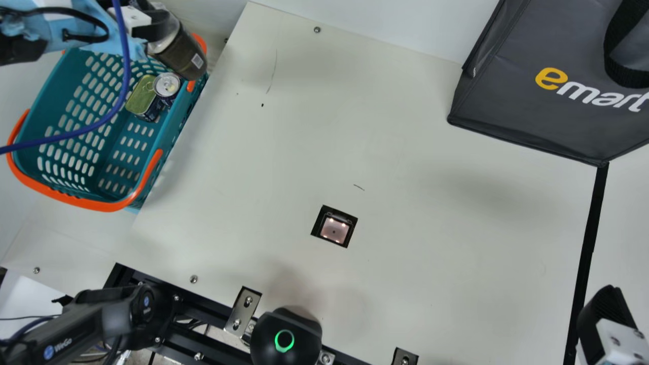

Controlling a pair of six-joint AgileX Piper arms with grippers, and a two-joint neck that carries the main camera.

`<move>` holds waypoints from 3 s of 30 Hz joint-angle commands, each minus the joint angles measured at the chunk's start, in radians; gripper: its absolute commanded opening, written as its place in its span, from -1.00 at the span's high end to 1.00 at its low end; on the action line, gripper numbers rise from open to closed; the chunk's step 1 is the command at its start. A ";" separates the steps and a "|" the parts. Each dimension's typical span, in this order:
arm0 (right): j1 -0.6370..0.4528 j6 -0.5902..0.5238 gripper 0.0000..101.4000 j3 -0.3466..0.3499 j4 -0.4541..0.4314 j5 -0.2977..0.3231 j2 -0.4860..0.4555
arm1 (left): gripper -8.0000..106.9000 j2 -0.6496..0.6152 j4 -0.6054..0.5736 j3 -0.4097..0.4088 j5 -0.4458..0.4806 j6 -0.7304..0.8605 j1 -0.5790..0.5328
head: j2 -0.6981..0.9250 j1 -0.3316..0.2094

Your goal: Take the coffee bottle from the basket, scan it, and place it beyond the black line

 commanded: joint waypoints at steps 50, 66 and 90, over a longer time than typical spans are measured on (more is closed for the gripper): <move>0.000 0.000 -0.79 0.000 0.000 -0.001 0.000 | 0.68 0.010 0.099 0.184 -0.207 -0.154 -0.632 | 0.002 -0.027; 0.000 0.000 -0.79 0.000 0.000 0.000 0.000 | 0.68 0.020 0.068 0.238 -0.222 -0.142 -0.731 | 0.002 -0.027; 0.000 0.000 -0.79 0.000 0.000 -0.001 0.000 | 0.68 0.045 0.033 0.278 -0.197 -0.071 -0.754 | 0.002 -0.027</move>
